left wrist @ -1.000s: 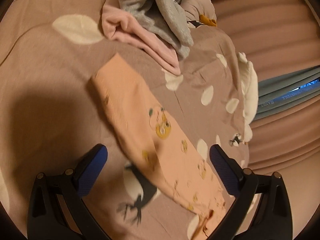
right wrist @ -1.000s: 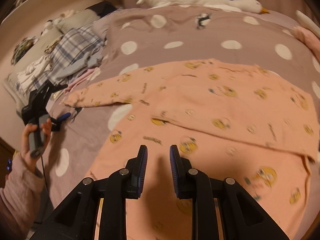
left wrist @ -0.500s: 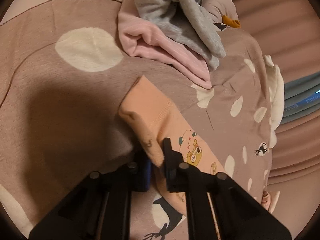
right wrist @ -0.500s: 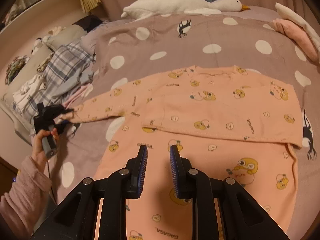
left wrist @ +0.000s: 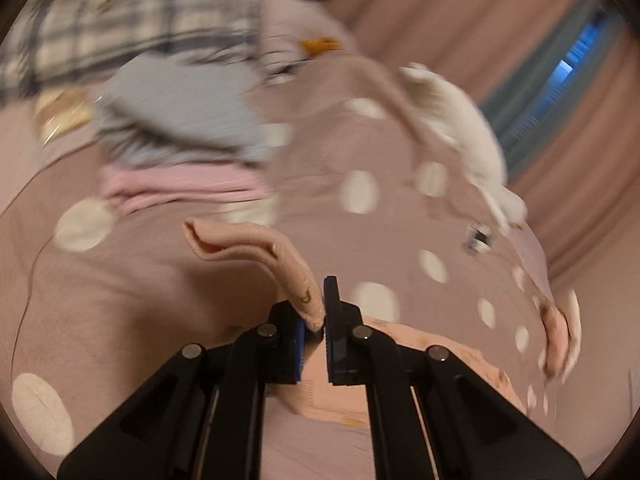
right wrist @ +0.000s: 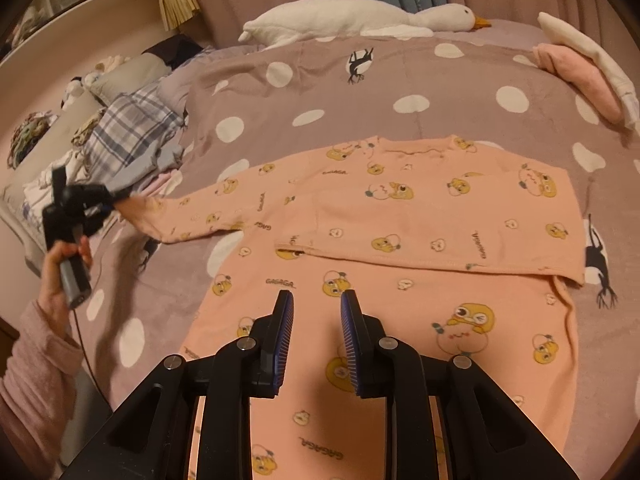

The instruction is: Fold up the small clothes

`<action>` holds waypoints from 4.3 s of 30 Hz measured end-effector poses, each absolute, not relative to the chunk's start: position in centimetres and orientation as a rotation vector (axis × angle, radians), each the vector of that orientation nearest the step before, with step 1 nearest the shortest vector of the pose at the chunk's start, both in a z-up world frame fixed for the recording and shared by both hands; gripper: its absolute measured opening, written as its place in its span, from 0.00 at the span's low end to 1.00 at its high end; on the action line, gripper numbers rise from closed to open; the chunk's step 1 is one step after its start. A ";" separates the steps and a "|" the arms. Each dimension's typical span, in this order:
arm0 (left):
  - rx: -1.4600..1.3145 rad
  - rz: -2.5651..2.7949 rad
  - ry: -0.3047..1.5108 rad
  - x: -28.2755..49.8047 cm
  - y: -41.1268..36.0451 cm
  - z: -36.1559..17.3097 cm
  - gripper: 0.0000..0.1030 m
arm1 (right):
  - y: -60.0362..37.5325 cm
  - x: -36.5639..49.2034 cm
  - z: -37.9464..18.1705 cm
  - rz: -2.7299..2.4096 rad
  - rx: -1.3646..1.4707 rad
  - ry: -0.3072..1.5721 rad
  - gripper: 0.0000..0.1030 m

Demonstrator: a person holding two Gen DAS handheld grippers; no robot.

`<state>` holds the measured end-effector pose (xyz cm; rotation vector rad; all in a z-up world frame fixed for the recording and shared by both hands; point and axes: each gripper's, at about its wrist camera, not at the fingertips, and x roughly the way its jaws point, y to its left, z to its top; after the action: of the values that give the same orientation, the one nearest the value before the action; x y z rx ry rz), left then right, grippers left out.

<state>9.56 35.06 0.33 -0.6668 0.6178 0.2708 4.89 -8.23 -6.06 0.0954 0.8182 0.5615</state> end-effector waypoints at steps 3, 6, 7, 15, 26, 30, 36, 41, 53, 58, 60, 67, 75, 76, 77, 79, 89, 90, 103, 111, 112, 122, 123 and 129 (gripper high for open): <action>-0.576 0.181 0.606 10.4 30.5 2.4 0.05 | -9.1 4.8 -6.2 0.554 0.121 0.814 0.24; -0.473 0.103 0.608 11.2 25.3 3.8 0.05 | -10.5 4.6 -6.2 0.544 0.149 0.807 0.24; -0.425 0.074 0.612 11.6 22.8 4.0 0.05 | -10.7 4.5 -6.2 0.541 0.153 0.805 0.24; -0.208 -0.082 0.773 14.4 10.2 0.3 0.10 | -14.6 3.9 -7.0 0.474 0.239 0.808 0.24; -0.197 -0.241 0.906 12.4 6.8 -3.6 0.75 | -17.7 3.7 -8.0 0.428 0.326 0.834 0.31; -0.269 -0.166 0.864 9.4 11.0 -3.1 0.80 | -16.8 4.5 -8.0 0.480 0.350 0.848 0.31; -0.357 0.000 0.827 4.7 17.2 -3.3 0.81 | -13.4 7.2 -8.7 0.612 0.412 0.914 0.32; -0.396 0.054 0.831 1.7 19.5 -4.0 0.81 | -9.6 10.2 -8.6 0.664 0.386 0.936 0.32; -0.449 0.064 0.828 -0.4 21.3 -4.5 0.81 | -5.6 16.4 -11.8 0.621 0.416 1.065 0.33; -0.469 0.066 0.837 -0.6 21.6 -4.8 0.81 | -4.4 16.1 -11.4 0.625 0.356 1.042 0.12; -0.469 0.068 0.844 -0.7 21.6 -4.9 0.81 | -4.3 15.4 -10.4 0.632 0.328 1.007 0.10; -0.479 0.068 0.856 -0.9 21.3 -5.1 0.81 | -7.6 13.4 -3.2 0.700 0.396 0.794 0.09; -0.446 0.037 0.877 -0.6 19.7 -5.1 0.81 | -15.8 12.8 0.2 0.577 0.431 0.681 0.09; -0.440 0.030 0.881 -0.5 19.4 -5.1 0.81 | -16.5 13.0 -0.3 0.558 0.443 0.690 0.09; -0.436 0.024 0.885 -0.3 19.2 -5.1 0.81 | -17.6 13.3 -1.1 0.529 0.457 0.704 0.09; -0.430 0.015 0.893 0.0 18.8 -5.1 0.81 | -18.6 13.7 -2.3 0.481 0.464 0.733 0.09; -0.362 -0.026 0.922 2.7 16.3 -5.0 0.81 | -20.8 16.3 -8.2 0.200 0.448 0.934 0.10; -0.353 -0.030 0.921 3.0 16.1 -4.9 0.81 | -21.2 16.1 -8.5 0.186 0.460 0.933 0.10; -0.230 -0.097 0.868 12.9 10.4 -4.4 0.63 | -18.6 14.5 -7.0 0.352 0.268 0.794 0.10; -0.158 -0.081 1.031 16.0 9.2 -9.4 0.48 | -17.4 14.1 -10.5 0.323 0.177 0.891 0.10; -0.149 -0.085 1.032 15.9 9.1 -9.8 0.49 | -17.5 13.9 -10.7 0.321 0.174 0.895 0.10; -0.245 -0.134 1.030 11.6 11.4 -8.3 0.71 | -19.6 11.2 -10.0 0.326 0.240 0.903 0.11; -0.253 -0.126 1.027 10.8 11.8 -8.0 0.80 | -20.0 10.6 -9.9 0.324 0.242 0.899 0.12; -0.365 -0.154 1.036 6.2 13.8 -7.5 0.83 | -22.7 6.8 -9.3 0.327 0.303 0.888 0.44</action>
<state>6.16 13.76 -7.52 -0.3655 1.0358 -0.1545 6.83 -22.73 -9.31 0.3026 0.8876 0.3271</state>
